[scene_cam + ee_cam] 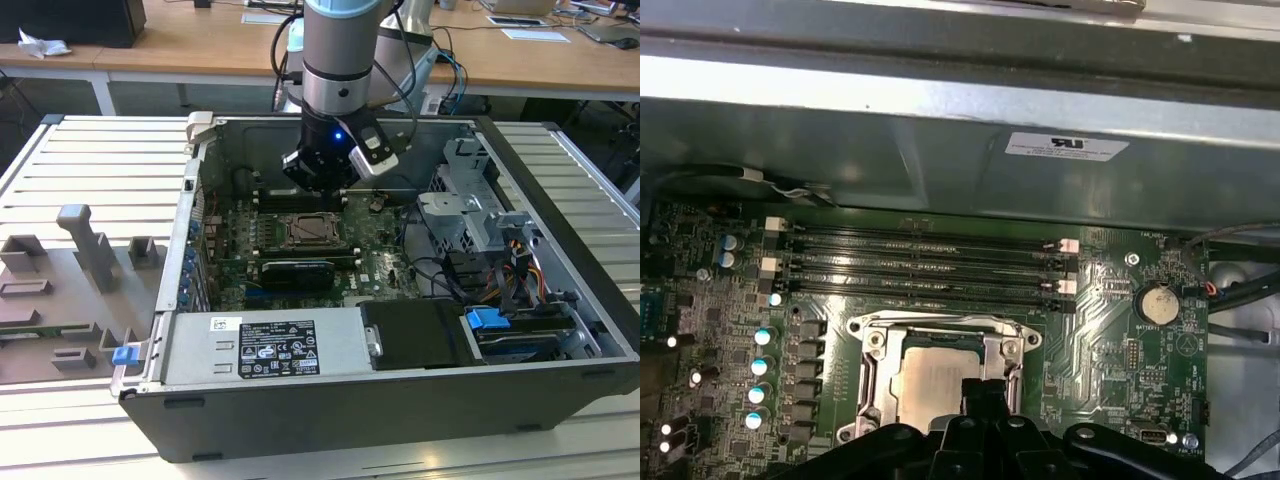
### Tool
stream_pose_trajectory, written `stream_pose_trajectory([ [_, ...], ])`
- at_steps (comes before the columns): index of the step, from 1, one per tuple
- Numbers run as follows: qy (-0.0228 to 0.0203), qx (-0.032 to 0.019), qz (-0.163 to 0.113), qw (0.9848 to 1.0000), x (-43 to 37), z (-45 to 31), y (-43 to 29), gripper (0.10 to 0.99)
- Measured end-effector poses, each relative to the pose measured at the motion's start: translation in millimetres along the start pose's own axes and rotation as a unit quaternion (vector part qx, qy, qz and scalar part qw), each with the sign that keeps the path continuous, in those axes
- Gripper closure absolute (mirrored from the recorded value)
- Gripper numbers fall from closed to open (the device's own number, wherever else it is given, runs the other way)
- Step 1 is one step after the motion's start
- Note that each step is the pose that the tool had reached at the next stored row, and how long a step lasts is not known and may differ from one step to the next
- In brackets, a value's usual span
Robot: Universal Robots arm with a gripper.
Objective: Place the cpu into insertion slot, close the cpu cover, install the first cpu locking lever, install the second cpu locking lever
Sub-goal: 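Install the second cpu locking lever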
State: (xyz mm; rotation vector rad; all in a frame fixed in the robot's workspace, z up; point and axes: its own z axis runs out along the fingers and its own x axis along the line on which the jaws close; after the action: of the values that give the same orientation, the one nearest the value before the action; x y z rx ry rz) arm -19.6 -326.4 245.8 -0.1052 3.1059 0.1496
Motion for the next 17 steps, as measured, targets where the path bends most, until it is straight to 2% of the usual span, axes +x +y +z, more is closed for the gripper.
stream_pose_trajectory([
  [17, 0.0000, 0.0000, 0.000, 1.0000, 0.5, -0.6, -8.6, 0.980],
])
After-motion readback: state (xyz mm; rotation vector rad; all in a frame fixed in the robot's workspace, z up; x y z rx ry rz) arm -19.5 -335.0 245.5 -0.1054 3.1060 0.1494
